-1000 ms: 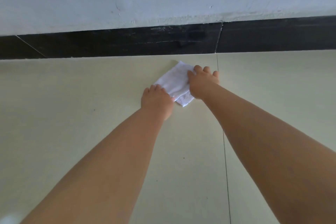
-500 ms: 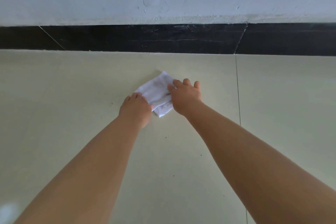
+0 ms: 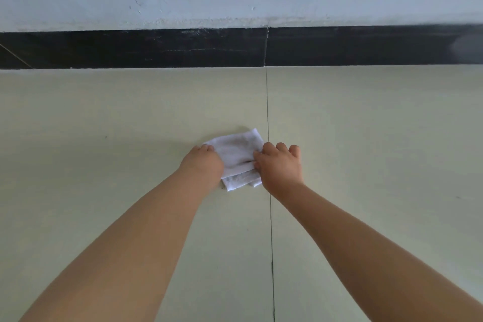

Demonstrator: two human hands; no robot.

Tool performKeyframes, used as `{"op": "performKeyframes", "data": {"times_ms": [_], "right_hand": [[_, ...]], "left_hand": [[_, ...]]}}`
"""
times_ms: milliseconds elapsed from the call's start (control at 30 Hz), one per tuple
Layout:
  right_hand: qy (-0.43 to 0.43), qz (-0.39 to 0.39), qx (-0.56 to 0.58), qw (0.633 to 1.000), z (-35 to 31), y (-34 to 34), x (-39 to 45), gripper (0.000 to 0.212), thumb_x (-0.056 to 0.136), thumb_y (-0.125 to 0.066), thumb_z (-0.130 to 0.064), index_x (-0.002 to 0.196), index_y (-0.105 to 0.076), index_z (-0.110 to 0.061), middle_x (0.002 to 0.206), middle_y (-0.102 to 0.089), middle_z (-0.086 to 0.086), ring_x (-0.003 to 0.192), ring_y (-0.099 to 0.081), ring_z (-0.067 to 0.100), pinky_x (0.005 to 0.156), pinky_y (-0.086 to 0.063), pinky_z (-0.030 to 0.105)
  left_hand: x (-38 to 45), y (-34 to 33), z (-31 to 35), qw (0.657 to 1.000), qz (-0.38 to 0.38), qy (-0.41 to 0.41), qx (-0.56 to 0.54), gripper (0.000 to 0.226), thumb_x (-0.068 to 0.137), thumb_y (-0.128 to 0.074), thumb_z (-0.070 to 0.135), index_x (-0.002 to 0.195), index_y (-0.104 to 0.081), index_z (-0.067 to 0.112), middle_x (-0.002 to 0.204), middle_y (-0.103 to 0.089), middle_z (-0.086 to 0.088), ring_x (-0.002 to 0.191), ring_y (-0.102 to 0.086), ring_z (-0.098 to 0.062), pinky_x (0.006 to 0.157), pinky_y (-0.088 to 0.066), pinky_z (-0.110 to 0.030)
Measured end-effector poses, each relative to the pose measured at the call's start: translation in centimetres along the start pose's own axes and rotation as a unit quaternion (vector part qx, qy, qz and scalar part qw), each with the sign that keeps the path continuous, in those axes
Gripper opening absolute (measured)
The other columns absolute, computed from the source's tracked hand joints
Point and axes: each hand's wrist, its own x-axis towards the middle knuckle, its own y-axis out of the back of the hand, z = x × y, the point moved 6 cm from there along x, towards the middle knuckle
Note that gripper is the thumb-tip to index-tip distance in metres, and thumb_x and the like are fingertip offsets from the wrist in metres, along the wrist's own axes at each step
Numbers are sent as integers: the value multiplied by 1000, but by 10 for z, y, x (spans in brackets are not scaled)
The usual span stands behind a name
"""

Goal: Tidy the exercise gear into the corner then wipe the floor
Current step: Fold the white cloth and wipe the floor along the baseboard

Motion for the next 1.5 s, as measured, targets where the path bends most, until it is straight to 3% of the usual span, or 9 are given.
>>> {"op": "performKeyframes", "data": {"times_ms": [100,267,433,567,667,767,1300,1400,1500], "right_hand": [[-4,-11,-16,1000,39,-2,-32,37,22,-90,-20,41,-59,-23,45,-51,-7,38,-50,15,53,-30,21],[-46,-52,13,997,82,-11,-108,34,30,-90,-19,40,-58,-23,44,-49,-6,38,-51,16,57,-35,20],[-131,-79,-2,988,108,-15,-185,40,18,-88,-16,32,-51,-22,39,-42,-8,38,-50,14,48,-40,16],[-251,-101,7,963,132,-24,-241,44,14,-90,-20,32,-49,-24,38,-43,-9,38,-51,11,49,-23,18],[-304,-133,-5,943,132,-10,-258,24,48,-86,-19,56,-63,-21,62,-60,-7,64,-60,15,63,-26,21],[-324,-172,37,929,132,-14,-262,20,90,-46,-10,101,-61,-14,108,-59,0,108,-49,21,77,-21,22],[-139,-236,-63,960,202,10,-223,21,91,-44,-9,109,-53,-13,107,-60,3,112,-48,23,100,-28,30],[-184,-235,-42,954,249,12,-250,13,92,-43,-14,98,-52,-22,81,-45,-7,112,-48,20,98,-28,28],[-271,-188,-28,944,296,14,-282,32,93,-43,-16,120,-55,-26,99,-56,-5,113,-44,20,91,-27,25]], "left_hand": [[-9,20,36,999,12,-41,-11,34,100,-39,19,129,-54,10,137,-51,-8,127,-50,-26,100,-42,-32],[-27,50,105,988,49,-142,26,28,97,-44,23,118,-60,13,125,-61,-7,116,-58,-27,88,-47,-32],[-35,67,177,961,110,-254,21,33,96,-43,24,126,-53,15,134,-53,-10,127,-48,-27,97,-41,-33],[-55,74,229,943,123,-304,63,33,97,-42,11,127,-56,11,134,-56,-10,125,-52,-28,98,-43,-32],[-70,71,249,928,131,-330,110,35,96,-42,4,127,-57,10,133,-56,-8,126,-52,-27,99,-42,-32],[-75,65,251,923,129,-343,120,36,97,-39,4,129,-55,10,136,-54,-7,129,-49,-26,103,-38,-32],[-59,80,275,906,152,-354,175,34,99,-36,13,130,-51,14,133,-56,-4,127,-50,-24,112,-26,-30],[-57,97,316,917,171,-339,127,39,100,-32,11,136,-43,6,139,-46,-14,132,-40,-30,117,-17,-34],[-55,113,361,928,171,-318,92,42,99,-29,8,140,-37,-1,143,-36,-20,135,-33,-35,119,-13,-37]]}}
